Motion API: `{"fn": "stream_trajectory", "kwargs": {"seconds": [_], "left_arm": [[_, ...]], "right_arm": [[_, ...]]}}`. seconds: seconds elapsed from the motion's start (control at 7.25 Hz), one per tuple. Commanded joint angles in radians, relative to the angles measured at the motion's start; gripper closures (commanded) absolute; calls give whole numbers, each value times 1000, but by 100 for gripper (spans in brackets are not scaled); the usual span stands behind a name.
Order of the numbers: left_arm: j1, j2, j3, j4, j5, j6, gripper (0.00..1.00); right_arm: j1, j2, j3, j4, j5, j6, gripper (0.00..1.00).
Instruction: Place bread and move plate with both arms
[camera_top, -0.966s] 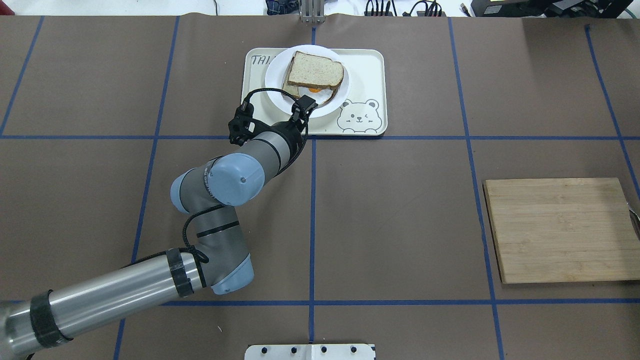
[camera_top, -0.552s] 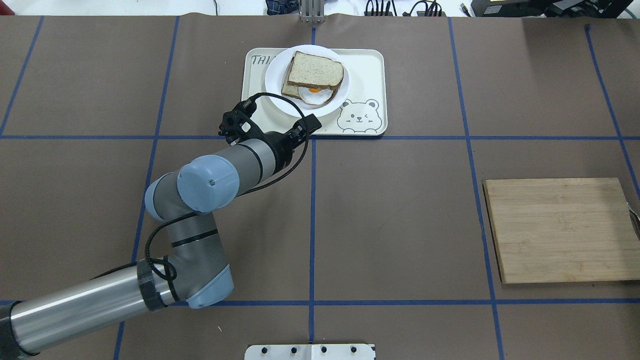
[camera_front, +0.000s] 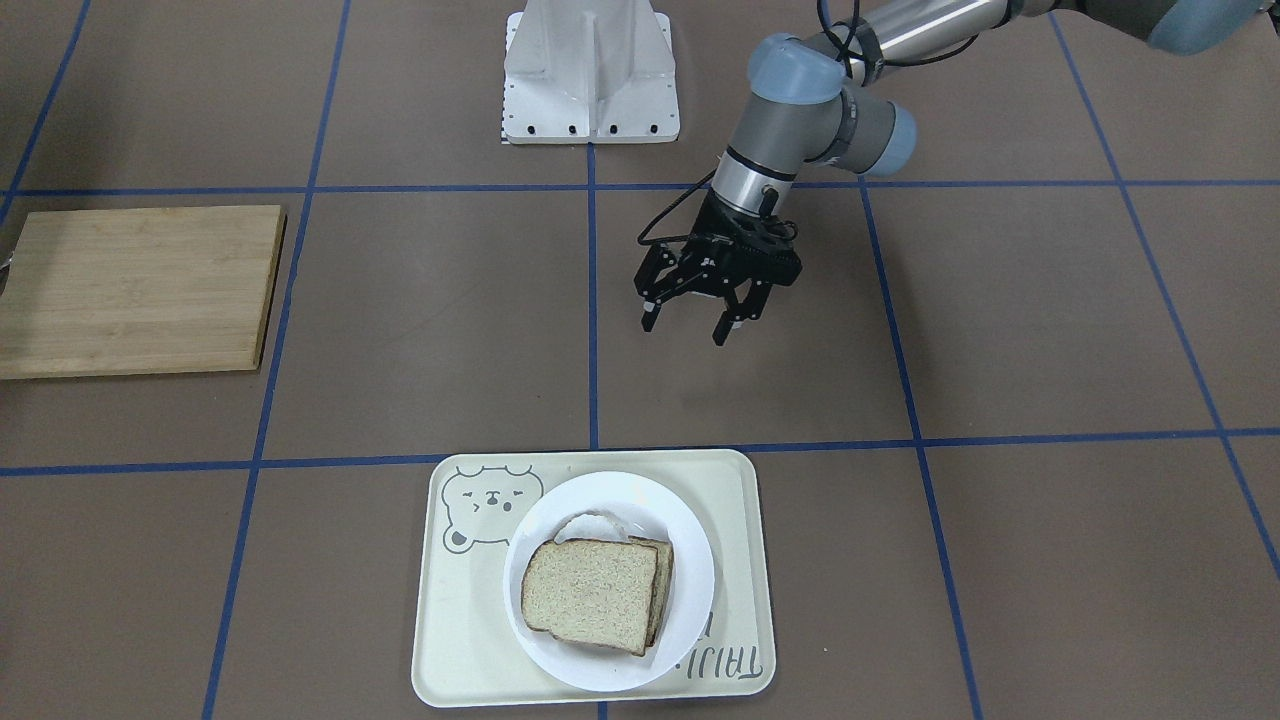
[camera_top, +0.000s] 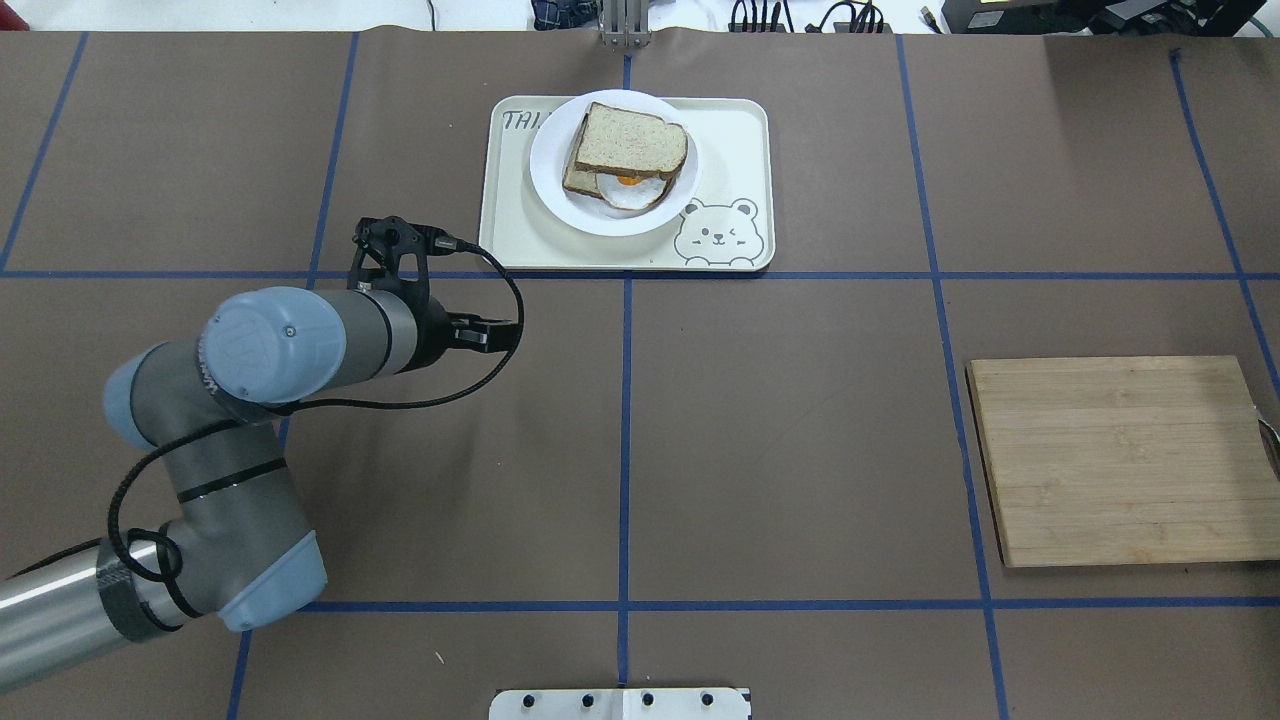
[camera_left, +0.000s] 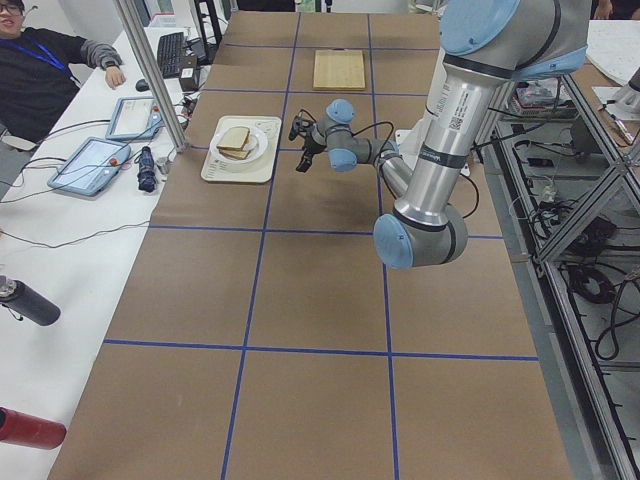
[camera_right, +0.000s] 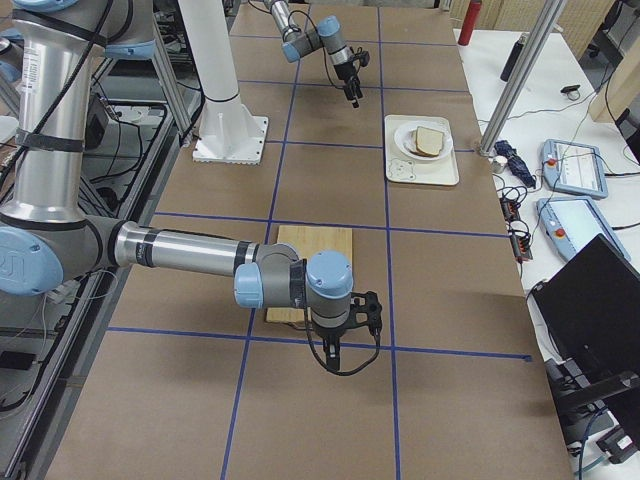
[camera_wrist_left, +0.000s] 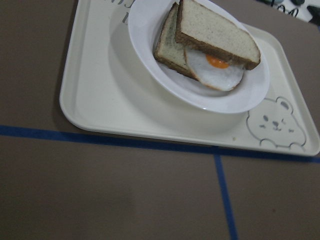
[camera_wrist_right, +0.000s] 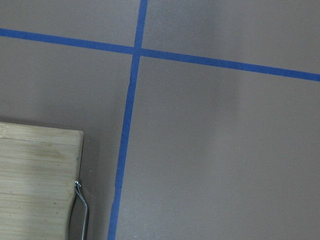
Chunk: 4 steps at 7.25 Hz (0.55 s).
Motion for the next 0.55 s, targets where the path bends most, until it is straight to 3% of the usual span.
{"fn": "stream_trajectory", "kwargs": {"seconds": [0.0, 0.28, 0.41], "left_arm": [[-103, 17, -78, 284, -22, 298, 2], [-264, 64, -82, 352, -165, 536, 2], [-372, 90, -53, 357, -318, 560, 2]], "right_arm": [[0, 0, -2, 1, 0, 0, 0], [0, -5, -2, 1, 0, 0, 0], [0, -6, -2, 1, 1, 0, 0]]}}
